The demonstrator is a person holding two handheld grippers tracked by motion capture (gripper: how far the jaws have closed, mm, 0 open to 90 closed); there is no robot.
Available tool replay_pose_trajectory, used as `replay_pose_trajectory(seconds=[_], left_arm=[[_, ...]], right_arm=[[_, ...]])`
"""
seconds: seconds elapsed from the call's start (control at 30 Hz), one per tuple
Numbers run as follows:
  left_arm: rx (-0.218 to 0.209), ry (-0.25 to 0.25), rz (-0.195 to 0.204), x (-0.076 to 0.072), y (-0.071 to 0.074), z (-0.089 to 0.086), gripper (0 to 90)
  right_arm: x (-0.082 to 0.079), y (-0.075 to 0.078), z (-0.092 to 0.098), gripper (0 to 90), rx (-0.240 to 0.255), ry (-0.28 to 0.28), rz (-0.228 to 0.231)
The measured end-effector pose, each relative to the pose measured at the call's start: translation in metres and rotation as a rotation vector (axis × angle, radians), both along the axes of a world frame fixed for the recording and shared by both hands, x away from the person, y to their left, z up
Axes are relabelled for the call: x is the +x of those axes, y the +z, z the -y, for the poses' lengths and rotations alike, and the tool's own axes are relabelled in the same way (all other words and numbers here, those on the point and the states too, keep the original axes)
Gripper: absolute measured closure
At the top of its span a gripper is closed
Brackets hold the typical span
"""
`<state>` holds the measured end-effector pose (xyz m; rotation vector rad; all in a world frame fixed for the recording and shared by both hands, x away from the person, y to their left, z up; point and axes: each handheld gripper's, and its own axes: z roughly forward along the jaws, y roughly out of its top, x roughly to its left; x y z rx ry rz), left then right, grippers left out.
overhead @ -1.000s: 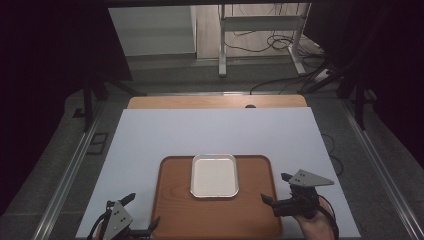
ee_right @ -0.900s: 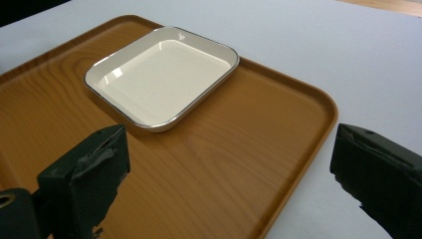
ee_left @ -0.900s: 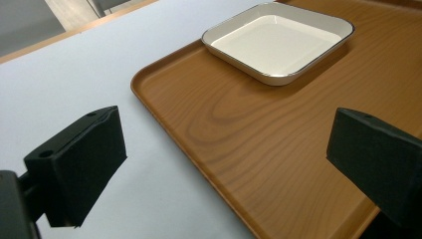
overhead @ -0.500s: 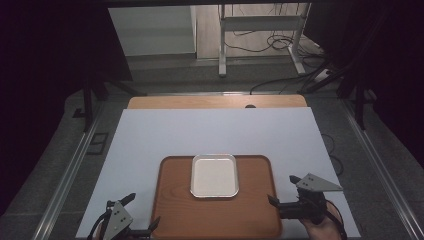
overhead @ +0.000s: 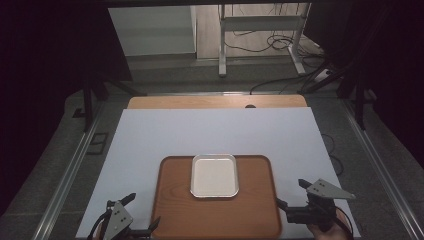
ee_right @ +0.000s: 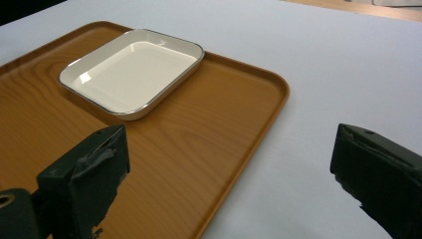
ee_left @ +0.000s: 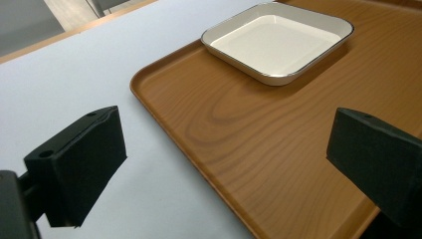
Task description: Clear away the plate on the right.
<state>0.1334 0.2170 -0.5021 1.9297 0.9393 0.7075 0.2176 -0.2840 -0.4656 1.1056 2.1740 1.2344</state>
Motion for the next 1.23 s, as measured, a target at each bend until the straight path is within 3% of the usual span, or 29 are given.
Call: replay_pose_trajectory(seconds=[0.13,0.37,0.57,0.83,1.07,1.23], left_arm=[[-0.001,0.000,0.000,0.000,0.000,0.000,1.8],[-0.001,-0.001,0.001,0.000,0.000,0.000,1.8],[0.000,-0.003,0.001,0.000,0.000,0.000,1.7],[-0.003,-0.003,0.000,0.000,0.000,0.000,1.7],[0.000,-0.005,0.000,0.000,0.000,0.000,1.8],[0.002,-0.007,-0.001,0.001,0.000,0.001,1.8]], right_arm=[[-0.003,-0.004,0.004,1.3,0.000,-0.039,0.008],[-0.010,-0.008,0.012,1.1,-0.008,-0.034,0.028],[-0.014,-0.009,0.017,0.0,0.000,-0.018,0.019],[-0.018,-0.015,0.020,0.0,-0.028,-0.007,-0.006],[-0.018,-0.015,0.023,0.0,-0.002,-0.010,-0.017],[-0.018,-0.015,0.021,0.0,-0.020,0.005,-0.022]])
